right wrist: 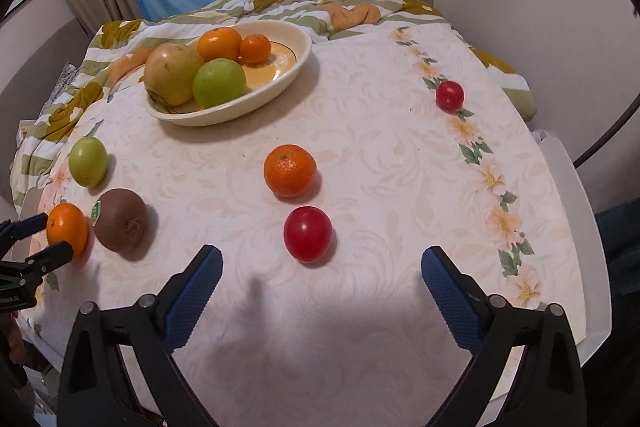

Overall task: Organize fruits
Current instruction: 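Grasp the large orange with the left tool while the right tool grasps a red tomato, then lift the orange and tomato and carry both over the white bowl, then open the left tool to drop the orange while the right tool releases the tomato into the bowl, then move both tools back toward the kiwi and the other red tomato, then grasp the kiwi with the left tool while the right tool grasps the red tomato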

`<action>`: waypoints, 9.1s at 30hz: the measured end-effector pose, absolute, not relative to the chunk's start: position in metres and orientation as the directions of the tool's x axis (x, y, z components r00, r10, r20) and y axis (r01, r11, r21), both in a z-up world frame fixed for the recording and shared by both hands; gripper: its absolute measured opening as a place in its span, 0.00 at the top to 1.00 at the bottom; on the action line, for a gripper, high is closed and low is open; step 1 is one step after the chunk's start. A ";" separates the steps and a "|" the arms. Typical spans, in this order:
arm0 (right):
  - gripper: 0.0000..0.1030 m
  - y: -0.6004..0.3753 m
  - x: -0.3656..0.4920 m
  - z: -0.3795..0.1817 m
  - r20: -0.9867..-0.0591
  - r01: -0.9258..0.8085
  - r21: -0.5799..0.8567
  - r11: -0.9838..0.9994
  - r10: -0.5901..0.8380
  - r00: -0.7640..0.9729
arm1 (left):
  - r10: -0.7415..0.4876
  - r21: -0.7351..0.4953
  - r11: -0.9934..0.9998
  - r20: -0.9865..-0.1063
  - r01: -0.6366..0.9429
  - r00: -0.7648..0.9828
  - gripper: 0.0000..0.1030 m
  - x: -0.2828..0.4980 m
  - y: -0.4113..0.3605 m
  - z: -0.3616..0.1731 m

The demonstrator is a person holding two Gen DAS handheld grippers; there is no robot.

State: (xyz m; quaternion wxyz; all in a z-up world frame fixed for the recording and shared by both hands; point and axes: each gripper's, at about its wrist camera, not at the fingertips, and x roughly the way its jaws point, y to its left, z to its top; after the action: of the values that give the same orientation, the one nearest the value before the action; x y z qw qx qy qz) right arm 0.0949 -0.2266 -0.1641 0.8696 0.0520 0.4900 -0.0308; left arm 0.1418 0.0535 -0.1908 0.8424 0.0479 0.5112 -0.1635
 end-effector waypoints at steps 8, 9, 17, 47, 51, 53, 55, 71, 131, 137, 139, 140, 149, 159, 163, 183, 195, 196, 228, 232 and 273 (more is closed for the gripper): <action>0.12 -0.221 0.106 -0.171 -0.857 0.107 0.028 0.994 -0.031 0.514 | -0.233 -0.094 0.937 -0.886 0.336 0.401 0.30 0.148 0.050 -0.200; 0.15 -0.220 0.107 -0.172 -0.859 0.106 0.029 0.994 -0.029 0.511 | -0.231 -0.092 0.937 -0.887 0.336 0.401 0.30 0.148 0.050 -0.201; 0.36 -0.216 0.116 -0.183 -0.879 0.093 0.051 0.994 0.000 0.476 | -0.232 -0.095 0.937 -0.888 0.337 0.396 0.34 0.148 0.053 -0.201; 0.73 -0.209 0.111 -0.161 -0.855 0.050 0.057 0.997 0.023 0.517 | -0.232 -0.102 0.948 -0.869 0.301 0.438 0.35 0.130 0.065 -0.177; 0.73 -0.207 0.105 -0.146 -0.844 0.045 0.062 0.997 0.029 0.535 | -0.242 -0.108 0.948 -0.855 0.299 0.459 0.35 0.125 0.066 -0.161; 0.73 -0.205 0.102 -0.136 -0.838 0.041 0.066 0.997 0.033 0.544 | -0.247 -0.111 0.948 -0.847 0.297 0.471 0.35 0.123 0.066 -0.150; 0.73 -0.204 0.100 -0.127 -0.833 0.038 0.070 0.997 0.037 0.553 | -0.250 -0.110 0.948 -0.836 0.297 0.488 0.35 0.122 0.066 -0.137; 0.73 -0.203 0.121 -0.058 -0.782 -0.043 0.099 0.994 0.105 0.614 | -0.273 -0.119 0.949 -0.773 0.292 0.572 0.35 0.157 0.040 -0.066; 0.73 -0.257 0.323 -0.102 -0.799 -0.223 0.188 0.957 0.281 0.532 | -0.162 -0.083 0.982 -0.834 0.170 0.527 0.00 0.365 -0.030 -0.113; 0.73 -0.244 0.333 -0.098 -0.798 -0.282 0.170 0.944 0.300 0.523 | -0.123 -0.073 0.991 -0.838 0.114 0.531 0.00 0.341 -0.008 -0.104; 0.73 -0.239 0.338 -0.100 -0.801 -0.305 0.164 0.938 0.307 0.514 | -0.104 -0.065 0.994 -0.843 0.092 0.528 0.00 0.331 -0.002 -0.104; 0.73 -0.237 0.340 -0.102 -0.802 -0.315 0.162 0.935 0.311 0.510 | -0.098 -0.063 0.994 -0.844 0.084 0.528 0.00 0.327 0.001 -0.104; 0.73 -0.224 0.362 -0.129 -0.812 -0.388 0.211 0.897 0.382 0.442 | -0.070 -0.087 0.996 -0.842 -0.006 0.536 0.00 0.292 0.024 -0.102; 0.73 -0.216 0.368 -0.145 -0.815 -0.444 0.181 0.878 0.386 0.432 | -0.023 -0.077 0.994 -0.851 -0.081 0.525 0.00 0.272 0.030 -0.108; 0.34 -0.218 0.365 -0.143 -0.798 -0.458 0.188 0.869 0.407 0.444 | -0.019 -0.081 0.992 -0.852 -0.096 0.524 0.00 0.266 0.027 -0.110; 0.00 -0.234 0.310 -0.070 -0.751 -0.405 0.115 0.907 0.346 0.562 | -0.017 -0.081 0.993 -0.799 -0.081 0.601 0.00 0.236 0.034 -0.062; 0.00 -0.257 0.225 -0.028 -0.742 -0.266 0.106 0.958 0.255 0.620 | -0.027 -0.073 0.996 -0.764 -0.045 0.645 0.00 0.181 0.048 -0.031; 0.00 -0.258 0.219 -0.027 -0.742 -0.257 0.100 0.961 0.244 0.624 | -0.031 -0.072 0.997 -0.763 -0.037 0.646 0.00 0.175 0.048 -0.030; 0.00 -0.366 0.185 -0.132 -0.821 -0.134 0.058 0.989 0.124 0.557 | -0.085 -0.084 0.996 -0.849 0.025 0.522 0.00 0.140 -0.047 -0.150; 0.01 -0.378 0.195 -0.148 -0.840 -0.145 0.067 0.987 0.135 0.525 | -0.054 -0.066 0.998 -0.862 -0.005 0.503 0.03 0.145 -0.050 -0.169; 0.69 -0.369 0.233 -0.172 -0.873 -0.237 0.040 0.971 0.149 0.464 | -0.065 -0.114 0.990 -0.891 -0.084 0.450 0.29 0.156 -0.046 -0.188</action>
State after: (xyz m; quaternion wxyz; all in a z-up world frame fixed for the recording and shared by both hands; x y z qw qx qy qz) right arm 0.2327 -0.3693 -0.1716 0.8544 -0.0434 0.5054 0.1130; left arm 0.1560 -0.0462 -0.1884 0.8484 -0.0707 0.5246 0.0056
